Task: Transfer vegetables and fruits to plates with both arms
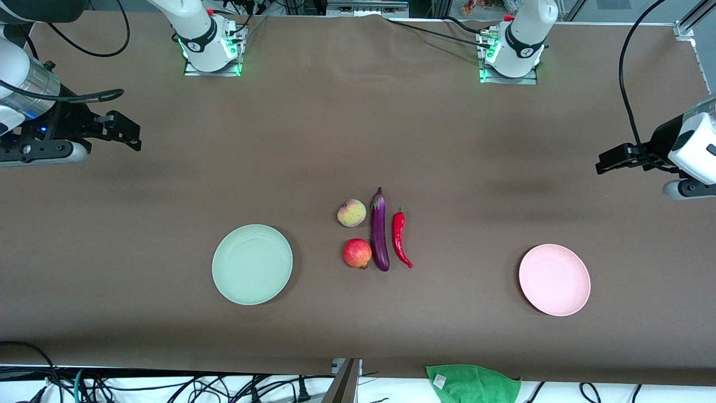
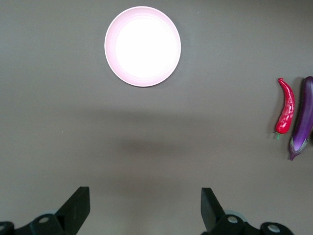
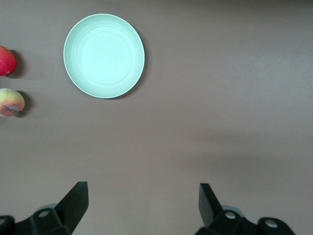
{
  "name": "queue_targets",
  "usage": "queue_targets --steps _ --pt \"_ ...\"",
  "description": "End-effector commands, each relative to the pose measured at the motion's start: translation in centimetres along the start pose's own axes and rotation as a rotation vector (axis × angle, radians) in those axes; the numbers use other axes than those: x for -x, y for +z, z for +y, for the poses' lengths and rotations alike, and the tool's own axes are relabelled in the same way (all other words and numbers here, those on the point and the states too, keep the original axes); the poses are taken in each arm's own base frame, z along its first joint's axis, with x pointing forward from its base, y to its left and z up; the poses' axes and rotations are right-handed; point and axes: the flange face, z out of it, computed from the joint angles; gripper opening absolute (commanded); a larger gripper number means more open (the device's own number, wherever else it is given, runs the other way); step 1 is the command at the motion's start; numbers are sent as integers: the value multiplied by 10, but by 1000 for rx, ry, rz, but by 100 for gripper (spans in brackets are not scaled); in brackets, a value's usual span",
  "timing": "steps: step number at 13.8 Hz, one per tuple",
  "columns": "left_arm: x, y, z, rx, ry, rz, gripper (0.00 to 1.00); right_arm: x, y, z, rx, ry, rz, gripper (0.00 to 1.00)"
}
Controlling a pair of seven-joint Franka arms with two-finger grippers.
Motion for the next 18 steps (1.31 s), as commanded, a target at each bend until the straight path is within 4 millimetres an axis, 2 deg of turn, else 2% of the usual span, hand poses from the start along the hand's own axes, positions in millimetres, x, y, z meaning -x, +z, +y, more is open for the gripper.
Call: queue_targets --steps 1,3,7,10,14,18 --pt "-3 -6 -1 2 23 6 100 -7 2 -6 -7 -18 6 100" --pt "-3 -6 -1 1 23 7 100 -2 0 -23 14 -50 0 100" --pt "-4 -5 0 -1 24 8 100 0 1 -7 20 -23 -24 100" --pt "-5 -3 1 3 31 3 100 1 3 -6 19 -21 -30 100" --pt "-6 11 14 1 48 -25 100 1 3 -7 19 -17 -30 100" --pt "-8 18 36 1 70 -27 100 1 3 -9 16 -15 -30 100"
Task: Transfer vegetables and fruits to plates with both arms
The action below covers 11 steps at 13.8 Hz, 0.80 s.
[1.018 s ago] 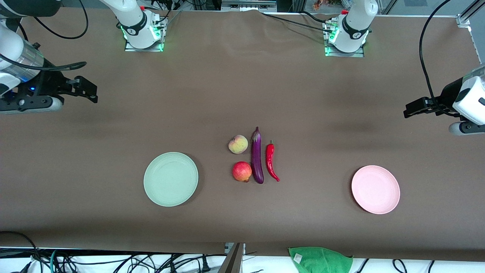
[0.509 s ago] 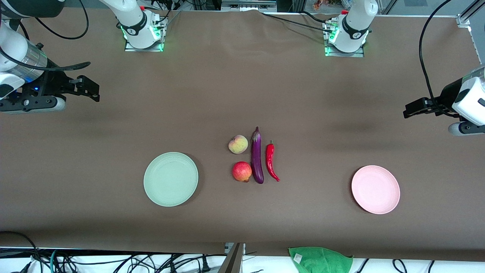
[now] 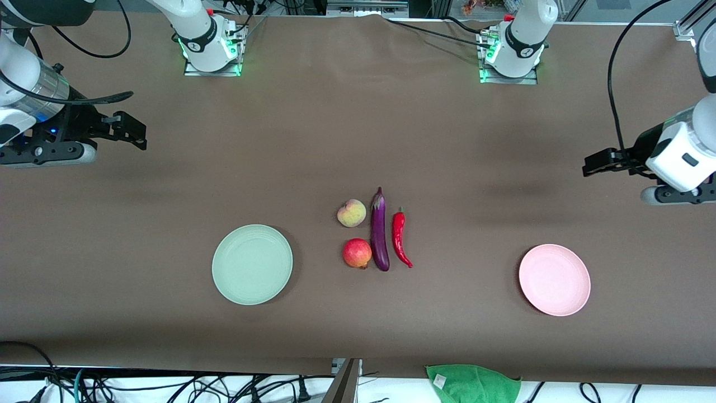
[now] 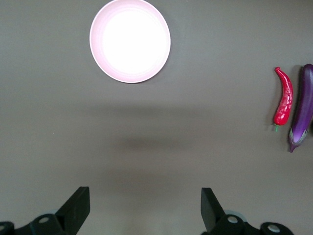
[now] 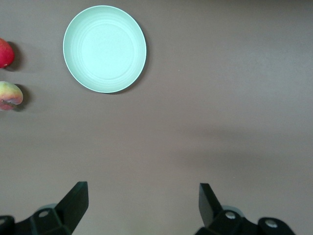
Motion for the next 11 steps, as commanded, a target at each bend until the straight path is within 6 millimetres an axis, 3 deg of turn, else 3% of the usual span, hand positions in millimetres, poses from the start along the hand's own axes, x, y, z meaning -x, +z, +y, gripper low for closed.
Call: queue_targets --steps 1,4,5,7,11 --pt "-7 3 17 6 28 3 100 1 -4 -3 9 -3 -2 100" --pt "-23 27 27 65 27 -15 100 1 -4 -4 12 -6 -2 100" --pt "-27 32 40 67 16 -3 100 1 -4 -4 12 -6 -3 100" --pt "-27 44 81 59 -23 2 100 1 -4 -4 12 -8 -2 100" --pt "-43 91 158 98 -70 51 100 1 -4 -5 13 -9 -2 100"
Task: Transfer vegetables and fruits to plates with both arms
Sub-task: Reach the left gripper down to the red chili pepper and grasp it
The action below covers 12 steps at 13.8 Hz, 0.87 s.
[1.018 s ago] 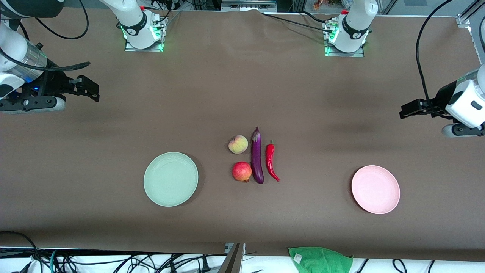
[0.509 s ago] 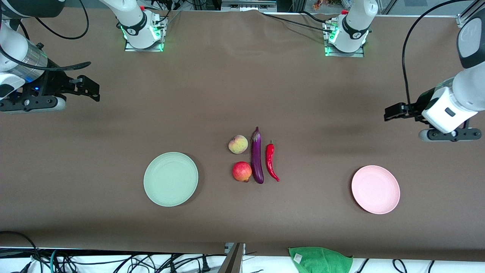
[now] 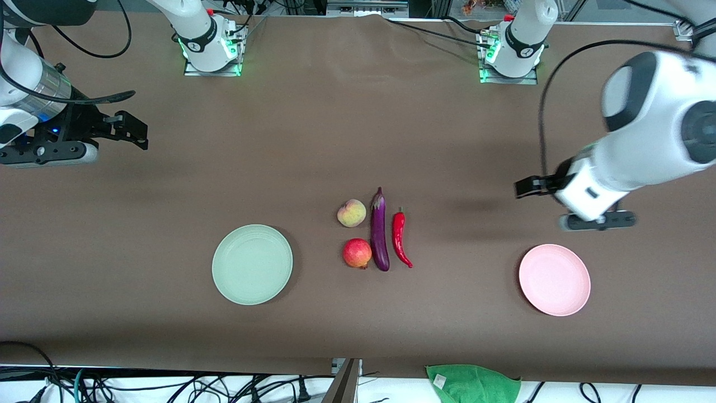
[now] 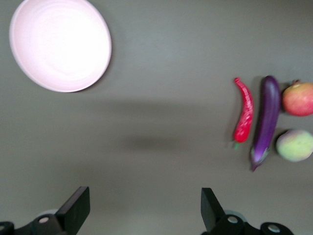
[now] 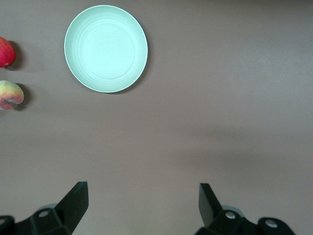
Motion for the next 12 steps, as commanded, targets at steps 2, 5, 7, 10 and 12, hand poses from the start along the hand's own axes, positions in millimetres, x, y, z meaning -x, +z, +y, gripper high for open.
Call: queue_targets --steps 2,5,7,10,12 --pt "-12 59 74 42 -36 49 100 1 -4 -4 13 -6 -2 100" --pt "-6 121 134 23 -52 88 100 1 -5 -5 12 -8 0 100" --pt "0 163 167 31 -67 114 100 0 -5 -4 11 -6 3 100" --pt "9 209 192 -15 -46 138 100 0 -4 -5 5 -6 5 100" --pt "6 232 192 -14 -46 154 100 -2 -3 -5 2 -18 7 100"
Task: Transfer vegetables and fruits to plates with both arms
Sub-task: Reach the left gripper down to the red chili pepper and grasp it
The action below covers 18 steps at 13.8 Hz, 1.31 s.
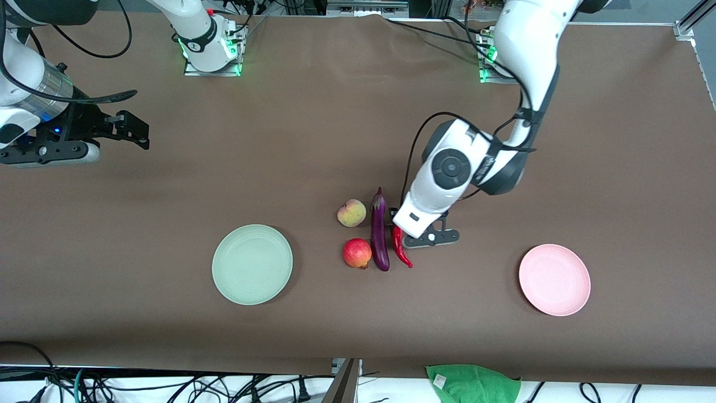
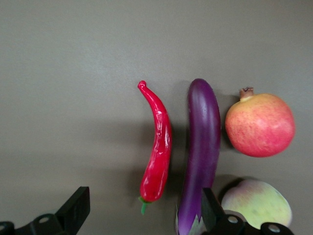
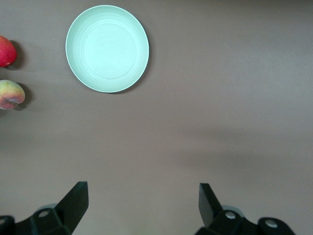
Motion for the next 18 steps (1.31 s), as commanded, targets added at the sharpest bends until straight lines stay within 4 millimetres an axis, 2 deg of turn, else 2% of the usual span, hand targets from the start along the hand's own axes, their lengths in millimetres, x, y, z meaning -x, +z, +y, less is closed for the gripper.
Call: queue_targets --steps 1,2,4,7,13,18 --pt "-2 31 3 -21 0 23 100 -2 -3 -1 -1 -11 5 100" --pt "6 44 10 -27 14 13 100 -2 -3 -1 -1 -11 5 100" --pt "5 49 8 -29 12 11 100 -2 -3 -1 0 -11 5 100" --pt "3 79 9 -4 12 40 100 -2 -3 -2 0 -8 5 100" --pt "2 86 7 -33 52 71 99 -3 -2 -2 -2 3 7 100" --pt "-7 86 -3 -32 40 72 97 -3 -2 -2 -2 3 8 100"
